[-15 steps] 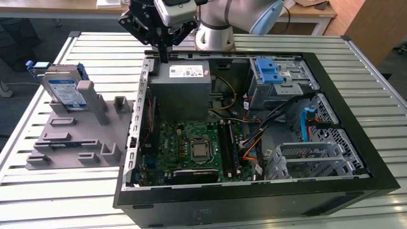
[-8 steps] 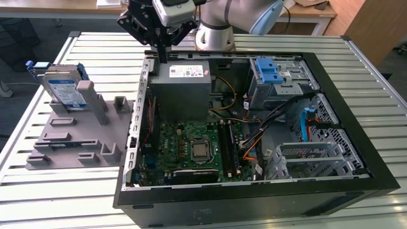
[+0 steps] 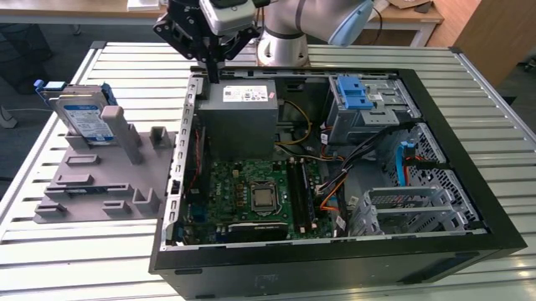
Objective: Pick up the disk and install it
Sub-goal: 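Reach for the disk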
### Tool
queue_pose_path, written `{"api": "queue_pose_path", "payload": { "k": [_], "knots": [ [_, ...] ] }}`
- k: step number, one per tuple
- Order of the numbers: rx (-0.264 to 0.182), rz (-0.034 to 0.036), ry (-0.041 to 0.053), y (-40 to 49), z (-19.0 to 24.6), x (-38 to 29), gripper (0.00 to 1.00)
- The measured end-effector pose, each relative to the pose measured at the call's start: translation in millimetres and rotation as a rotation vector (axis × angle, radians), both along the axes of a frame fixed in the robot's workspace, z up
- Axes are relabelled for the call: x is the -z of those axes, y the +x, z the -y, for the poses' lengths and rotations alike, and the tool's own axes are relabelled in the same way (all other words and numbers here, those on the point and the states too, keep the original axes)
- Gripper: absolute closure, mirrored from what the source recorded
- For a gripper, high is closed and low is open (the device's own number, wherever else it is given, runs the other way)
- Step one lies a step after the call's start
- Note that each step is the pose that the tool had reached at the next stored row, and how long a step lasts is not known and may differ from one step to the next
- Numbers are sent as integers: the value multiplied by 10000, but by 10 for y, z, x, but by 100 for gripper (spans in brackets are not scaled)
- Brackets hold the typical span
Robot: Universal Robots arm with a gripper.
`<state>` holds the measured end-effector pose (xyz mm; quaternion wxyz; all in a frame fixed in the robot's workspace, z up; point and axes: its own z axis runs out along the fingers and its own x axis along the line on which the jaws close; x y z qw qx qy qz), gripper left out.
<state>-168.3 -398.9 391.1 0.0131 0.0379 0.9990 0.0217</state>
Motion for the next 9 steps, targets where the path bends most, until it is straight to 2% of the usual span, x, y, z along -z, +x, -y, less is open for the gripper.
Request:
{"api": "queue_pose_path", "payload": {
  "k": [9],
  "knots": [
    [0, 0, 0, -20, 0, 5, 89]
  ]
}}
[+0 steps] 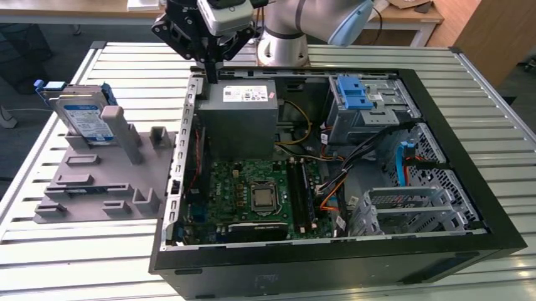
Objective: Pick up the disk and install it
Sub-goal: 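Reach for the disk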
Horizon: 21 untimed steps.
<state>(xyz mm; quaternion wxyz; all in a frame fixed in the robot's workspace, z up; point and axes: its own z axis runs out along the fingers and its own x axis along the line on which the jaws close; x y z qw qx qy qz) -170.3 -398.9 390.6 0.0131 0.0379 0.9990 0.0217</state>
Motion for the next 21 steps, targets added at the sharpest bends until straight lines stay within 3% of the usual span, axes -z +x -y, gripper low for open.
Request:
{"api": "queue_pose_path", "payload": {
  "k": [21],
  "knots": [
    [0, 0, 0, -71, 0, 4, 89]
  ]
}}
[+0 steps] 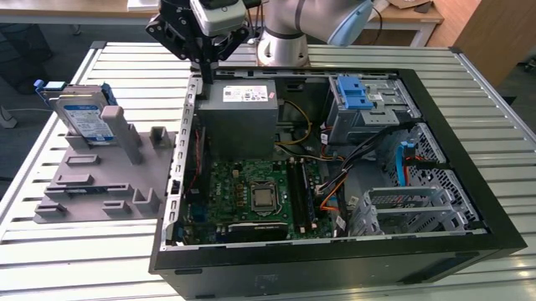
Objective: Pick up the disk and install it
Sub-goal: 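Reach for the disk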
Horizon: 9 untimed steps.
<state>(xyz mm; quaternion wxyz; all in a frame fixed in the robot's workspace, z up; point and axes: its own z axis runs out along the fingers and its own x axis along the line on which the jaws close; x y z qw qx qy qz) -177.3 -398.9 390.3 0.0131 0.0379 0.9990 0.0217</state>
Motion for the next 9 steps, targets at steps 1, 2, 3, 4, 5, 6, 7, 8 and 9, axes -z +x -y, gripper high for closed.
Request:
{"api": "queue_pose_path", "payload": {
  "k": [1, 2, 3, 4, 5, 6, 7, 8, 9],
  "knots": [
    [0, 0, 0, -2, 0, 0, 89],
    [0, 0, 0, -88, 0, 4, 89],
    [0, 0, 0, -89, 0, 4, 89],
    [0, 0, 0, -113, 0, 6, 89],
    [0, 0, 0, -126, 0, 9, 89],
    [0, 0, 1, -127, 0, 9, 89],
    [0, 0, -1, -129, 0, 9, 89],
    [0, 0, 0, -130, 0, 10, 89],
    [-1, 0, 0, -131, 0, 10, 89]
  ]
}}
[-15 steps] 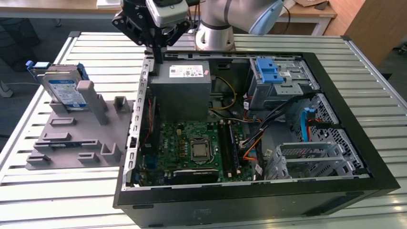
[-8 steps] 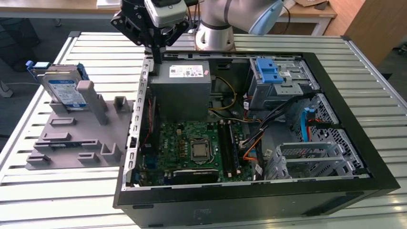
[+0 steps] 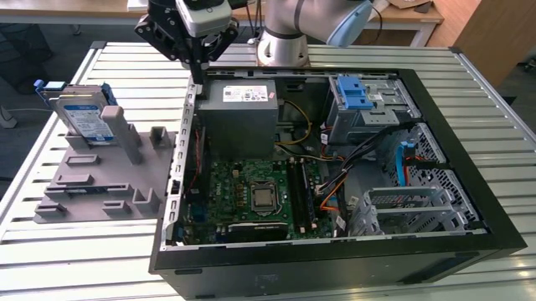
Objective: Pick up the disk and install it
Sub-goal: 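Reach for the disk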
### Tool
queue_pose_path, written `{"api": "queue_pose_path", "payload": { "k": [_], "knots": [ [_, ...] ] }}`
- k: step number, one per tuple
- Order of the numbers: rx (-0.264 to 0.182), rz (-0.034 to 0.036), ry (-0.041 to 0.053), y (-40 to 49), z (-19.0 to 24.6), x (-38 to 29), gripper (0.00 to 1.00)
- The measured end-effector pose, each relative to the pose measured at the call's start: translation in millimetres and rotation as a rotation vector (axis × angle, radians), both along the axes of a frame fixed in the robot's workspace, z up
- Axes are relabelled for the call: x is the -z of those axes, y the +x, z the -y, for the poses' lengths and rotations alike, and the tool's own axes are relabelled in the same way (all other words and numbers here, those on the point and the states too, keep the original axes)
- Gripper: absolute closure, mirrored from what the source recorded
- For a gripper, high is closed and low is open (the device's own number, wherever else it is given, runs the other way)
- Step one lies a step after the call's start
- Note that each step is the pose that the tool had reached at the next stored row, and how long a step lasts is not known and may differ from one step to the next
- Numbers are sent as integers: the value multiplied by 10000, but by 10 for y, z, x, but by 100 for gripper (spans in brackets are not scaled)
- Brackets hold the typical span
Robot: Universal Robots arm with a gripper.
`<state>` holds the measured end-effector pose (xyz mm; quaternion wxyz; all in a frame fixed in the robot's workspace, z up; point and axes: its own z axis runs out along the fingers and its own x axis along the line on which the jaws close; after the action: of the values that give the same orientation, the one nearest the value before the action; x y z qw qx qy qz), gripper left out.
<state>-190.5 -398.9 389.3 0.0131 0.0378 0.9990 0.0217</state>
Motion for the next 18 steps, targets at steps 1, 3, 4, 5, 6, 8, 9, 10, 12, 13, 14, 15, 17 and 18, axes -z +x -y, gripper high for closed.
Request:
{"api": "queue_pose_path", "payload": {
  "k": [1, 3, 4, 5, 6, 8, 9, 10, 12, 13, 14, 15, 17, 18],
  "knots": [
    [0, -1, 0, -1, 0, 0, 89],
    [0, 0, -1, -1, 0, 0, 89],
    [0, -1, -1, -1, 0, 0, 89],
    [0, -1, -1, -1, 0, 0, 89],
    [1, -1, -1, -1, 0, 0, 89],
    [3, -1, 0, -16, 0, 0, 89],
    [2, -1, -1, -30, -1, 0, 89],
    [1, -1, -1, -47, -4, 1, 89],
    [0, 0, 0, -78, -18, 3, 89],
    [1, -1, -1, -83, -27, 3, 89],
    [1, 0, -1, -84, -28, 3, 89],
    [-1, 0, -1, -84, -29, 3, 89],
    [1, -1, -1, -85, -34, 3, 89],
    [1, -1, -1, -86, -35, 2, 89]
  ]
}}
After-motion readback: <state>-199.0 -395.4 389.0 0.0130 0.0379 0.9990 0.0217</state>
